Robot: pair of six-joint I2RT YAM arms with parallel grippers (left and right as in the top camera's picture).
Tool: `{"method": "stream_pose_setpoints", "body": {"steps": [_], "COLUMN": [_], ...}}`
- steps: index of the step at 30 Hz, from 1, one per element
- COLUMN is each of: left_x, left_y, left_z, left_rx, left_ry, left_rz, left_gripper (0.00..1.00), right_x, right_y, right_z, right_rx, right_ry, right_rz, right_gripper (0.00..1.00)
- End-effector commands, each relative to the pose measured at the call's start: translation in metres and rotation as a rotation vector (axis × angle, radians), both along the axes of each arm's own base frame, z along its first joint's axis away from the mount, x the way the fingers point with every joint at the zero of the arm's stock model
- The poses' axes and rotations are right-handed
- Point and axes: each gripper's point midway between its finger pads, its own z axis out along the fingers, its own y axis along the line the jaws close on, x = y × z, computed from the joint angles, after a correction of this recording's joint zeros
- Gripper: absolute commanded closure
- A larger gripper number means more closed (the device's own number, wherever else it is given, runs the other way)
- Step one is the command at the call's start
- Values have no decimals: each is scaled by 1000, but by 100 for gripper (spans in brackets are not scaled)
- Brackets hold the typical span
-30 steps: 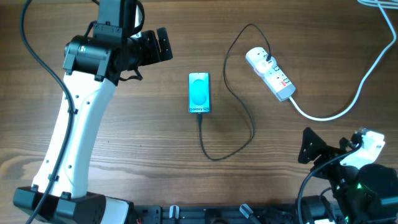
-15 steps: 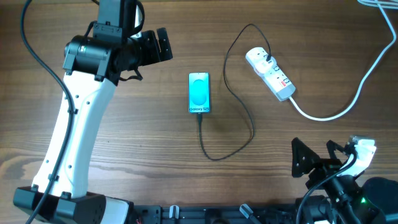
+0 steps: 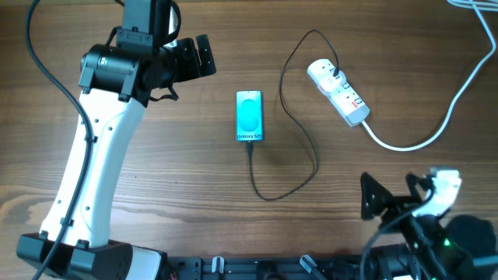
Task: Plug charger to phone and switch on socket
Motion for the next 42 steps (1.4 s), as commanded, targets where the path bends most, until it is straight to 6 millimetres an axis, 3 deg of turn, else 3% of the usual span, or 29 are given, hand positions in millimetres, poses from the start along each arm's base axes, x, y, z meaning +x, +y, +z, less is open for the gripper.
{"method": "stream_pose_setpoints", "body": {"steps": [1,8,14,22,27,38,42], "left_x": [2,2,2,2,2,2,2], "left_y": [4,4,4,4,4,4,4], "left_z": [-4,-4,-4,-4,-4,-4,-4], "left_rx": [4,4,4,4,4,4,4], "left_ry": [7,7,7,7,7,7,7], "left_rz": [19,19,19,19,19,19,19], "left_gripper": [0,0,0,0,0,0,0], "right_x": [17,47,48,56,63,77,79], "right_y": [12,27,30,22,15,-12,-23], "right_z": [-17,-14,-19,-32,-30,-54,-78], "right_rx": [-94,-165,-186,-274,-314,-273,-285], "right_ry": [-55,-286,-470,-563,-646,-603,-497], "right_rz": [111,211,225,199,151,-15,-62], "right_gripper": [0,0,0,0,0,0,0]}}
